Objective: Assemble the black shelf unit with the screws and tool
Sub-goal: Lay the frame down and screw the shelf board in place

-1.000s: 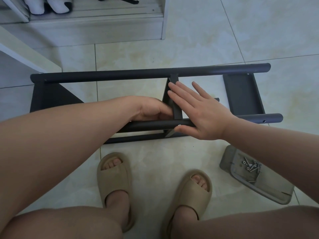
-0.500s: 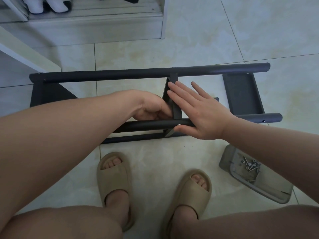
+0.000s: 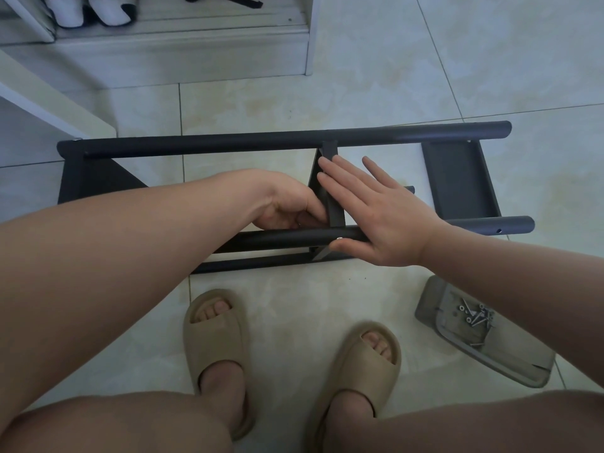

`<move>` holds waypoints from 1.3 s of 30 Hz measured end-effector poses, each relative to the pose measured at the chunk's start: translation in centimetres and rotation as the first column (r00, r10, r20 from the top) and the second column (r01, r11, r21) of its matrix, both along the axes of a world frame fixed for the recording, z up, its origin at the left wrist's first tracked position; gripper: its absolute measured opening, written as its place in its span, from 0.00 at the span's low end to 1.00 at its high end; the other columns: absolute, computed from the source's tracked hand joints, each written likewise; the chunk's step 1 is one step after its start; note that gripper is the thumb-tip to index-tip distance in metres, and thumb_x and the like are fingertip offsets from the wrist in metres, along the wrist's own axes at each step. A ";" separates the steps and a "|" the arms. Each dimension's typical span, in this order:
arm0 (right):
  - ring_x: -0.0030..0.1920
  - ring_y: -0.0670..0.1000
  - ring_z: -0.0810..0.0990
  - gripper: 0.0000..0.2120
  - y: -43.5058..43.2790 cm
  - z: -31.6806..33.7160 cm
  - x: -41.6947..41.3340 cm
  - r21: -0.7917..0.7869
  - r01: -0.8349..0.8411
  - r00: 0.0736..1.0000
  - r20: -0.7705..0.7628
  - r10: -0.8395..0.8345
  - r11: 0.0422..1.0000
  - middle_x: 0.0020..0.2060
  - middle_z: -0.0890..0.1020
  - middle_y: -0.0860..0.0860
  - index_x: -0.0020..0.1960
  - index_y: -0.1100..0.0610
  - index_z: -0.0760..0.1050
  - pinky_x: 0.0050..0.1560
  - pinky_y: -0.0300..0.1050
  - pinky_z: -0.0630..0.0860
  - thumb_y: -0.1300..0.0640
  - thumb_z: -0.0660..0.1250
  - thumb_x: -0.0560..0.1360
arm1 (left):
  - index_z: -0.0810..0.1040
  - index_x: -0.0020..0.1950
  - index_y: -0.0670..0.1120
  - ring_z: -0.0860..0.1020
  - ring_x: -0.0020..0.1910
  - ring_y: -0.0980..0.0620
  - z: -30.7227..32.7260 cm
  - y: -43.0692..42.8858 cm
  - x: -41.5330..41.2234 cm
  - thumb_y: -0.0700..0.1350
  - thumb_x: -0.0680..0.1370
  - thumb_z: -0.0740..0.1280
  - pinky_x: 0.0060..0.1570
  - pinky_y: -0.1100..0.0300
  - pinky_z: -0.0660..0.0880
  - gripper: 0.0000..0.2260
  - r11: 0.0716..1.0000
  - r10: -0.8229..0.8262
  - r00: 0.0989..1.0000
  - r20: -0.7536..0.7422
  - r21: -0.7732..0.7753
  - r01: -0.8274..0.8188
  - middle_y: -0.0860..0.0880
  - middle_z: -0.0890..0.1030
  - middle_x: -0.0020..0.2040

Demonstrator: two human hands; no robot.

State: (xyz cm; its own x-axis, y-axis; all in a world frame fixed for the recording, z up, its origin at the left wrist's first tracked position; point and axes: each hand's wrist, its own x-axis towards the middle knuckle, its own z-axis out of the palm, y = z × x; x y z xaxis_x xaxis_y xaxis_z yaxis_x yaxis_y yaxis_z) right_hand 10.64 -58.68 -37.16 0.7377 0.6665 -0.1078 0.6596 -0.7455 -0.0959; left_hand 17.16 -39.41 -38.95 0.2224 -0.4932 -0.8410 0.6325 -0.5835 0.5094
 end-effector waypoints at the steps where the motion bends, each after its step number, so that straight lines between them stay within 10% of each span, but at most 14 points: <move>1: 0.82 0.56 0.47 0.43 0.0 0.0 0.0 0.002 0.000 1.000 0.001 0.000 1.000 0.82 0.50 0.56 0.82 0.62 0.51 0.80 0.62 0.49 0.32 0.50 0.80 | 0.82 0.49 0.42 0.84 0.42 0.51 0.0 0.0 0.1 0.36 0.80 0.62 0.46 0.60 0.79 0.09 1.000 -0.002 1.000 0.005 0.002 0.002 0.46 0.85 0.44; 18: 0.82 0.55 0.46 0.43 0.0 -0.1 0.0 -0.010 0.003 1.000 0.001 -0.003 1.000 0.82 0.49 0.55 0.82 0.61 0.50 0.80 0.61 0.48 0.32 0.50 0.79 | 0.80 0.59 0.44 0.82 0.50 0.51 -1.1 1.3 -0.4 0.40 0.82 0.61 0.53 0.59 0.78 0.10 0.985 -0.011 0.998 -0.064 -0.171 0.000 0.48 0.85 0.51; 27: 0.82 0.56 0.47 0.43 0.0 0.0 0.0 0.000 0.005 1.000 -0.001 -0.005 1.000 0.82 0.50 0.56 0.82 0.62 0.51 0.80 0.61 0.48 0.32 0.50 0.79 | 0.85 0.33 0.49 0.83 0.39 0.53 -2.0 1.1 -0.7 0.31 0.79 0.59 0.45 0.61 0.79 0.23 0.966 0.026 1.000 -0.003 -0.259 -0.025 0.49 0.84 0.37; 39: 0.82 0.55 0.45 0.43 0.0 0.1 0.0 -0.014 0.002 1.000 -0.008 -0.002 1.000 0.82 0.49 0.56 0.82 0.61 0.50 0.80 0.60 0.48 0.32 0.49 0.79 | 0.70 0.60 0.39 0.77 0.43 0.47 -1.8 0.9 -1.2 0.28 0.80 0.59 0.48 0.59 0.75 0.12 0.956 0.124 0.989 0.077 -0.276 -0.099 0.42 0.76 0.46</move>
